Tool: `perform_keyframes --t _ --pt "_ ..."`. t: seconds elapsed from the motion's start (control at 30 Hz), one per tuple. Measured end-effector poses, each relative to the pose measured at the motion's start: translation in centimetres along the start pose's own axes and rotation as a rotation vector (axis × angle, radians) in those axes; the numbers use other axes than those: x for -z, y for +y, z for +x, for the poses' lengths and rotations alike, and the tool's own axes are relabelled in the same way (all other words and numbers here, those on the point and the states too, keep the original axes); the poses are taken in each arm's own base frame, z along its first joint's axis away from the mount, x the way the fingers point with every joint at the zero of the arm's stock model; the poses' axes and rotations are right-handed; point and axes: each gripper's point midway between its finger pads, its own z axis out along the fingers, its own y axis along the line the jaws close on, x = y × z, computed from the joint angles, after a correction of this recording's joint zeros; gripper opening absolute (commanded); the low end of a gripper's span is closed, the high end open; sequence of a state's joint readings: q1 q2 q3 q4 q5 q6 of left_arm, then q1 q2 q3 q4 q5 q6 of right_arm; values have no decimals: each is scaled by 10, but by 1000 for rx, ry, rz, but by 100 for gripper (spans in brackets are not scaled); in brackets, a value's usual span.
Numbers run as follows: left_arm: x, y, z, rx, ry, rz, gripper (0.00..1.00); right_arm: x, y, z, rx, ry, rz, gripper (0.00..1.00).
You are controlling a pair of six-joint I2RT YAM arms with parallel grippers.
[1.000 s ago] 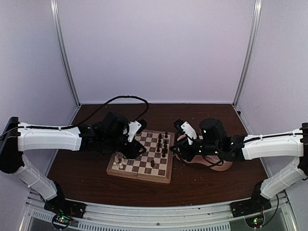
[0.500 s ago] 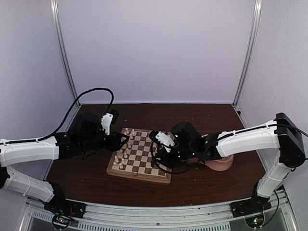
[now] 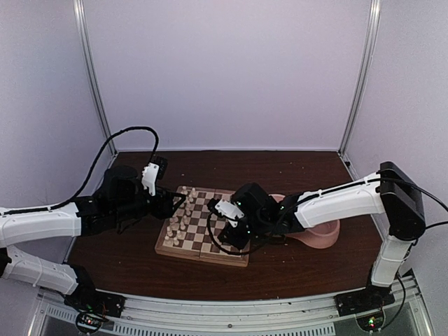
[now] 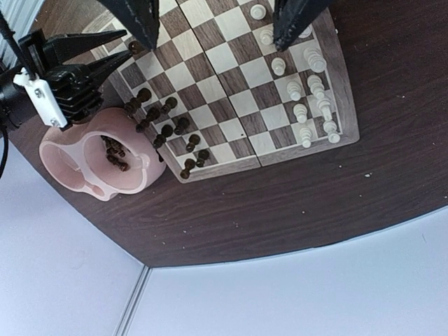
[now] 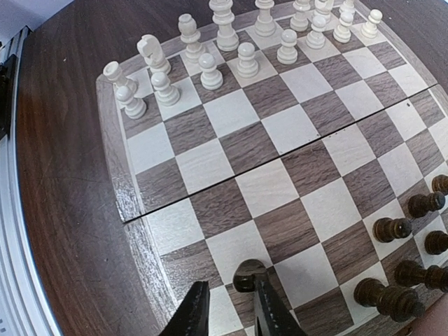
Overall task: Set up the chess pieces on the board
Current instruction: Pick up the knight from the chessboard.
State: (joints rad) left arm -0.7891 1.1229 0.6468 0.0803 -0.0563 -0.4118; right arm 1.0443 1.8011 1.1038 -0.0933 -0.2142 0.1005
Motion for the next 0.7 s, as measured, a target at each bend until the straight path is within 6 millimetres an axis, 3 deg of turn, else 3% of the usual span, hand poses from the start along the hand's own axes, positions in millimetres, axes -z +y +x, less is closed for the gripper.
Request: perform_keyframes --t 0.7 --pt "0 -3 0 -1 3 16 55 -8 -11 0 2 18 70 35"
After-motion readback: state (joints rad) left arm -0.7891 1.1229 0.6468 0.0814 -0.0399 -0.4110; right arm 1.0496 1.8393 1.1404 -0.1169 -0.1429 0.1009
